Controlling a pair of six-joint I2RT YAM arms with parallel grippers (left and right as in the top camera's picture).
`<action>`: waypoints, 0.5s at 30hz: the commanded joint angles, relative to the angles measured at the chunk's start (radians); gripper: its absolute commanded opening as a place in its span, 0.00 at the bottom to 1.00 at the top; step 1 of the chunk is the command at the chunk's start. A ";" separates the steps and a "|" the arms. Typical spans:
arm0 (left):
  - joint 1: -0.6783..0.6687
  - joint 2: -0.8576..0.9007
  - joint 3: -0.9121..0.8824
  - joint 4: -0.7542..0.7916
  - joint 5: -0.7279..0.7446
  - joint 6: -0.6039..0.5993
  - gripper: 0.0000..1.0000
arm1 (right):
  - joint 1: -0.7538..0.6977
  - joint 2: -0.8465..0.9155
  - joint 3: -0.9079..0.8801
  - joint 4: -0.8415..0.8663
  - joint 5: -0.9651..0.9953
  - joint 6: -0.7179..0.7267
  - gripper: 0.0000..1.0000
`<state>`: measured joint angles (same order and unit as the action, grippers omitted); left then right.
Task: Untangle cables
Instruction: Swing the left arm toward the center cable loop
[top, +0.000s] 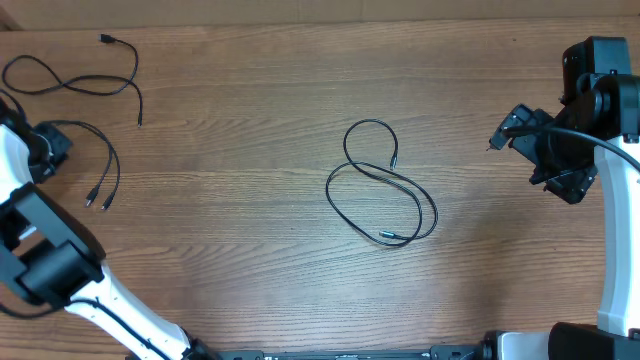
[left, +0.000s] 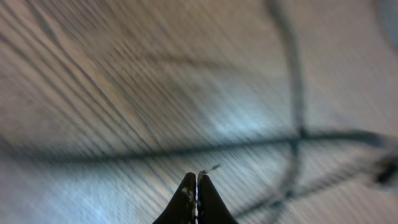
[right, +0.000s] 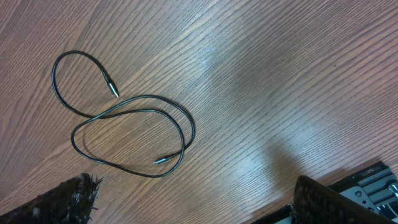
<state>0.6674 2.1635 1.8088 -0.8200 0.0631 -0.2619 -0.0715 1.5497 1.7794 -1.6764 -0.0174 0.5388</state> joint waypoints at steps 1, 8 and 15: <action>-0.017 -0.190 0.034 -0.016 0.148 -0.091 0.04 | -0.003 0.003 0.006 0.003 0.013 0.004 1.00; -0.129 -0.309 0.034 -0.113 0.739 -0.185 0.04 | -0.003 0.003 0.006 0.003 0.013 0.004 1.00; -0.478 -0.266 0.032 -0.285 0.753 0.027 0.63 | -0.003 0.003 0.006 0.003 0.013 0.004 1.00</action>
<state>0.3122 1.8641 1.8484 -1.0782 0.7509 -0.3496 -0.0715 1.5497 1.7794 -1.6764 -0.0177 0.5392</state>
